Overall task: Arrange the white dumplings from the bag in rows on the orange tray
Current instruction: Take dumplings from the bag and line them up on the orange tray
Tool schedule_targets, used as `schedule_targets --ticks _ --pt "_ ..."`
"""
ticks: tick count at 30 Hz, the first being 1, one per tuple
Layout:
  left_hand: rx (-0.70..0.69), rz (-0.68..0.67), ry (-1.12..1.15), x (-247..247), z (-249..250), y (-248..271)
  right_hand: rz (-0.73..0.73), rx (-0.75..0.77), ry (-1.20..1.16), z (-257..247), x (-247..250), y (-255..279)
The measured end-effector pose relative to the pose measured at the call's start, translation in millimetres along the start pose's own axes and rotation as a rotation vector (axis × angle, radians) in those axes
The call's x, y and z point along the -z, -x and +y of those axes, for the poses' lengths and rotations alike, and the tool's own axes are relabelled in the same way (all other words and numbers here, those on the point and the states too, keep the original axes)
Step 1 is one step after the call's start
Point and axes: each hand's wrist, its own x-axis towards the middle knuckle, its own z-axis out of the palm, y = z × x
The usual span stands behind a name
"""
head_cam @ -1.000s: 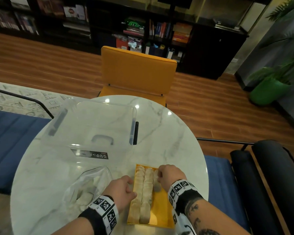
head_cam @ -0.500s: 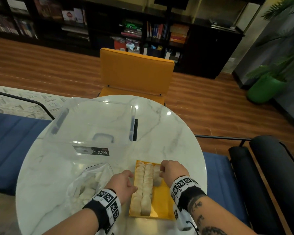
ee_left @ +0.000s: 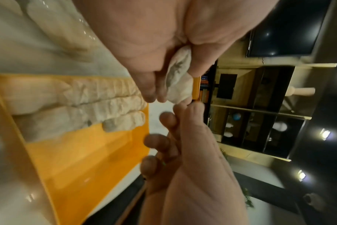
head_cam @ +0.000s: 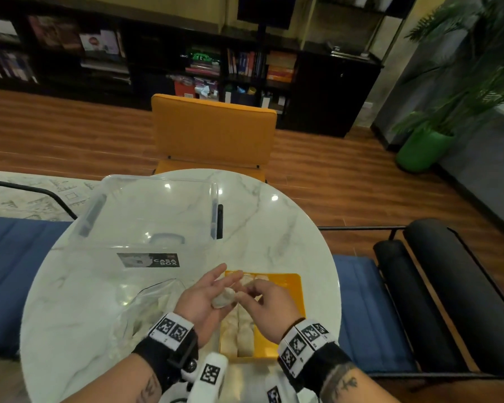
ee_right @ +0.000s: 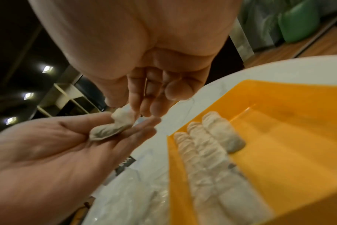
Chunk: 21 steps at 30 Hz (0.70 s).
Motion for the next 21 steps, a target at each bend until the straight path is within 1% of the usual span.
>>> schedule_targets --ticks 2,6,8,10,13,16,18,21 --pt "0.0 -0.067 0.062 -6 3 4 0.003 -0.011 -0.117 -10 -4 5" --pt "0.001 -0.147 0.086 -15 7 11 0.055 0.008 -0.173 -18 -8 6" --pt "-0.016 -0.167 0.058 -15 9 12 0.066 0.007 -0.207 -22 -3 6" --pt "-0.045 -0.164 -0.032 -15 9 13 0.09 0.008 -0.221 -26 6 6" --pt "-0.108 -0.131 -0.326 -12 5 14 0.156 0.042 -0.155 -32 21 4" --pt "-0.194 -0.099 -0.572 -9 3 15 0.137 0.068 -0.056 -36 35 3" --pt "-0.232 -0.087 -0.629 -7 4 15 0.109 0.086 -0.002 -39 43 3" --pt "-0.244 -0.1 -0.648 -5 5 15 0.101 0.119 0.046 -41 52 1"
